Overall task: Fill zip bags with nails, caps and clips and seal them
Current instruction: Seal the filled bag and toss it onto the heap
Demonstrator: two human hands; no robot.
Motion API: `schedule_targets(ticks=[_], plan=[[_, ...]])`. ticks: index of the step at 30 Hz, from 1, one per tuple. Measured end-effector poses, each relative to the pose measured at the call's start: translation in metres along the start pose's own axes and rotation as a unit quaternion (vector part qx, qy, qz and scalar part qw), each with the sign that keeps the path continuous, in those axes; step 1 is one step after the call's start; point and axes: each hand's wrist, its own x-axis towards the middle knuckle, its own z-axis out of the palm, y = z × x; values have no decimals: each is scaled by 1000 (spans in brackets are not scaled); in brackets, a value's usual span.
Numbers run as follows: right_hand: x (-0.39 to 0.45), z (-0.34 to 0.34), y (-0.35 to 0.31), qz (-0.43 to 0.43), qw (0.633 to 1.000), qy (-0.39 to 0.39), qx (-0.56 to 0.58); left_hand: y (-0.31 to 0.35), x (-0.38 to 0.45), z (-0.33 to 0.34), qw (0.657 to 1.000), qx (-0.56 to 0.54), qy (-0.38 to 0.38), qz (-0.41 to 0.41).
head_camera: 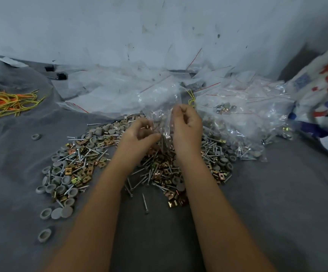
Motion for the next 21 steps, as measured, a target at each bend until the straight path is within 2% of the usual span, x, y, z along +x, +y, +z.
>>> schedule_targets(ticks=[6,9,11,13,15,18,21], plan=[[36,-45,-13,41,993,101,-43,26,34,51,998,-19,66,-8],[74,-70,-28,34,981,176,-67,43,58,79,997,-77,-11,-1],[99,-87,-32,74,967,204,-133,49,68,95,996,-60,-73,1],[111,-103,-28,131,925,251,-253,47,69,104,995,-56,-87,6],[102,-107,-21,137,906,279,-286,38,63,105,995,-70,-67,9],[76,-95,-9,123,912,259,-295,24,50,96,995,-97,-28,-6],[51,-60,-5,86,919,181,-339,13,35,79,993,-119,12,14]])
